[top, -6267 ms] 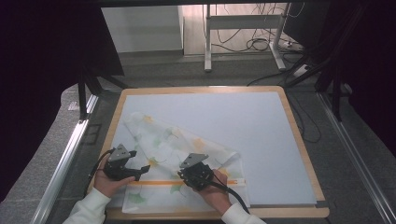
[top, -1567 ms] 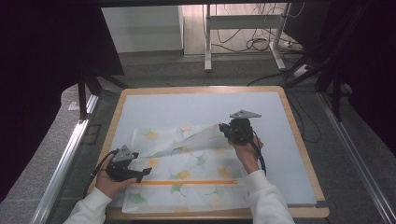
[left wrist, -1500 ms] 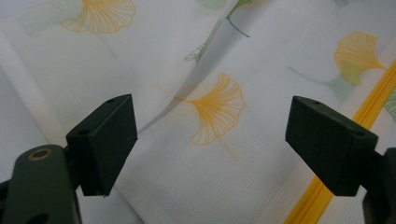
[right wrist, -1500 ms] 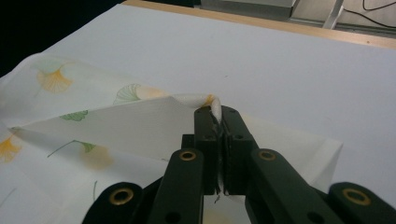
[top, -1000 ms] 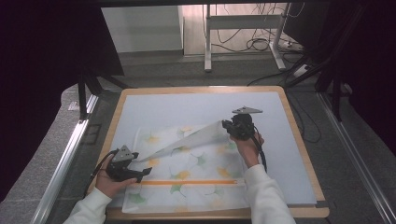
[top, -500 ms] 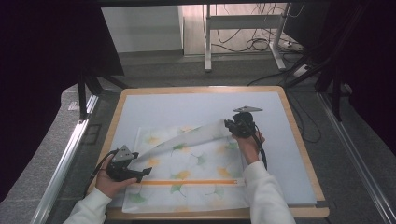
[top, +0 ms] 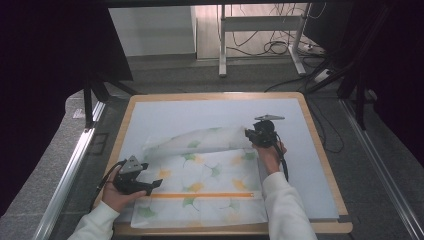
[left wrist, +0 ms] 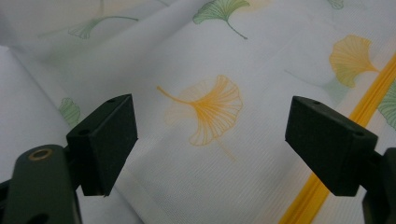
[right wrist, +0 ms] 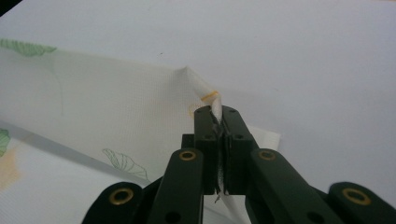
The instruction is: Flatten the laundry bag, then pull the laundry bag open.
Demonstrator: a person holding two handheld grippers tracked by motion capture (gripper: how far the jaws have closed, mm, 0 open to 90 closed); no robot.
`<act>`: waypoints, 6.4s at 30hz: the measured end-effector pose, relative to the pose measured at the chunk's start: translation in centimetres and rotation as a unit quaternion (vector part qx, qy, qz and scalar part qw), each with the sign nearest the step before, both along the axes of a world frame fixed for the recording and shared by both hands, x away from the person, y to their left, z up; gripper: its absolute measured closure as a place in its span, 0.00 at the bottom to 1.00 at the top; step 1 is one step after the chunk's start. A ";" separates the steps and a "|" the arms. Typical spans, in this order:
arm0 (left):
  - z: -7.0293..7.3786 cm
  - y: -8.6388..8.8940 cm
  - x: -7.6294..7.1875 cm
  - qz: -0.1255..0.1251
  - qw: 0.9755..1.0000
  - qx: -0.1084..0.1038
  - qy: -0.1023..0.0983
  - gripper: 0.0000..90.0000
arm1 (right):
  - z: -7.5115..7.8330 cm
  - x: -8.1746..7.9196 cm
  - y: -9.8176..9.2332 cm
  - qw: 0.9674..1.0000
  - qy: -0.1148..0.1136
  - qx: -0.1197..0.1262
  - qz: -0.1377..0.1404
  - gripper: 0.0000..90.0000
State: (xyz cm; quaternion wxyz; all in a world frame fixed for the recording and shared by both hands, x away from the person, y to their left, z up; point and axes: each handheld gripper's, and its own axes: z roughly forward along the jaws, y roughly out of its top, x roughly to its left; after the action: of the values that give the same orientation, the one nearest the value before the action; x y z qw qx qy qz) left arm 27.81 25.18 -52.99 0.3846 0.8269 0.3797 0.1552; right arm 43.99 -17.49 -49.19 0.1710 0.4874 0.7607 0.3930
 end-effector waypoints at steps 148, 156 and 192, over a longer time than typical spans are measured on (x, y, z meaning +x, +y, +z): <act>1.7 -4.8 -0.2 -0.061 0.997 -0.045 -0.012 0.22 | -0.6 -16.8 -4.7 0.992 0.030 0.006 0.120 0.99; 1.9 -6.9 0.0 -0.083 0.996 -0.035 -0.023 0.21 | -0.7 -18.3 -4.8 0.992 0.023 -0.013 0.120 0.99; 2.4 -16.6 1.4 -0.155 0.987 -0.022 -0.018 0.29 | -1.6 -19.8 -4.5 0.989 0.052 -0.023 0.135 0.99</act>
State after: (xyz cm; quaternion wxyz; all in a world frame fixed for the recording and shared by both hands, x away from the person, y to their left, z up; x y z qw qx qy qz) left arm 29.19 8.58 -50.56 0.4291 0.8641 0.2433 0.1000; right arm 24.19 -22.03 -50.74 0.0879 0.3957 0.8363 0.3692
